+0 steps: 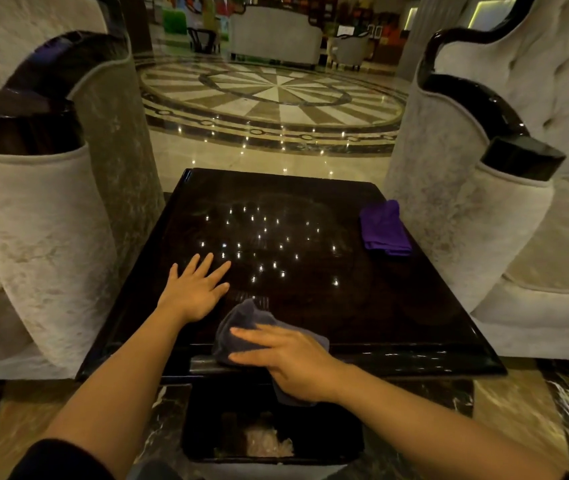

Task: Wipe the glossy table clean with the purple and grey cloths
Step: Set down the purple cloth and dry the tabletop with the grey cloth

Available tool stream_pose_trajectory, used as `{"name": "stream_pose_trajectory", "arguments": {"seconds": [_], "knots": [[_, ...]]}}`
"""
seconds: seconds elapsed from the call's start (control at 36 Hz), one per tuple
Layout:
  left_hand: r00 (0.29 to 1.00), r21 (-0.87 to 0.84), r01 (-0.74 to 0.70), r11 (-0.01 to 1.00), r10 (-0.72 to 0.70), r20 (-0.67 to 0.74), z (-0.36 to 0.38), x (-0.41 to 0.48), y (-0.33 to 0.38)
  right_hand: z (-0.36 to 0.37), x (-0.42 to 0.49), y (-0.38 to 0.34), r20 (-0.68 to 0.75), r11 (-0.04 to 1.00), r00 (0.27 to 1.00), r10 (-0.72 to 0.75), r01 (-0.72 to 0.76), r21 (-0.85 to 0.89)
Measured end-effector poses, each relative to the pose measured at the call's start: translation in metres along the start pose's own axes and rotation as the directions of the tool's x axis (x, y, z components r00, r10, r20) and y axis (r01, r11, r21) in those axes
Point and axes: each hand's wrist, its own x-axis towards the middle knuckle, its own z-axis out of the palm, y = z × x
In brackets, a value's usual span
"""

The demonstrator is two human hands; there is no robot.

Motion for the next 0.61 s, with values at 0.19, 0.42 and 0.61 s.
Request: {"name": "stream_pose_trajectory", "arguments": {"seconds": [0.19, 0.42, 0.61], "knots": [[1.000, 0.002, 0.004, 1.000, -0.004, 0.004, 0.000, 0.000, -0.002, -0.009, -0.023, -0.012, -0.112, 0.981, 0.993, -0.024, 0.045, 0.190], [1.000, 0.019, 0.006, 1.000, -0.006, 0.007, 0.001, -0.001, -0.001, -0.074, -0.049, 0.037, -0.411, 0.962, 0.874, 0.258, -0.194, 0.192], [1.000, 0.035, 0.007, 0.999, -0.008, 0.011, 0.001, -0.002, -0.001, -0.089, -0.081, 0.124, -0.570, 0.833, 0.688, 0.450, -0.553, -0.010]]}}
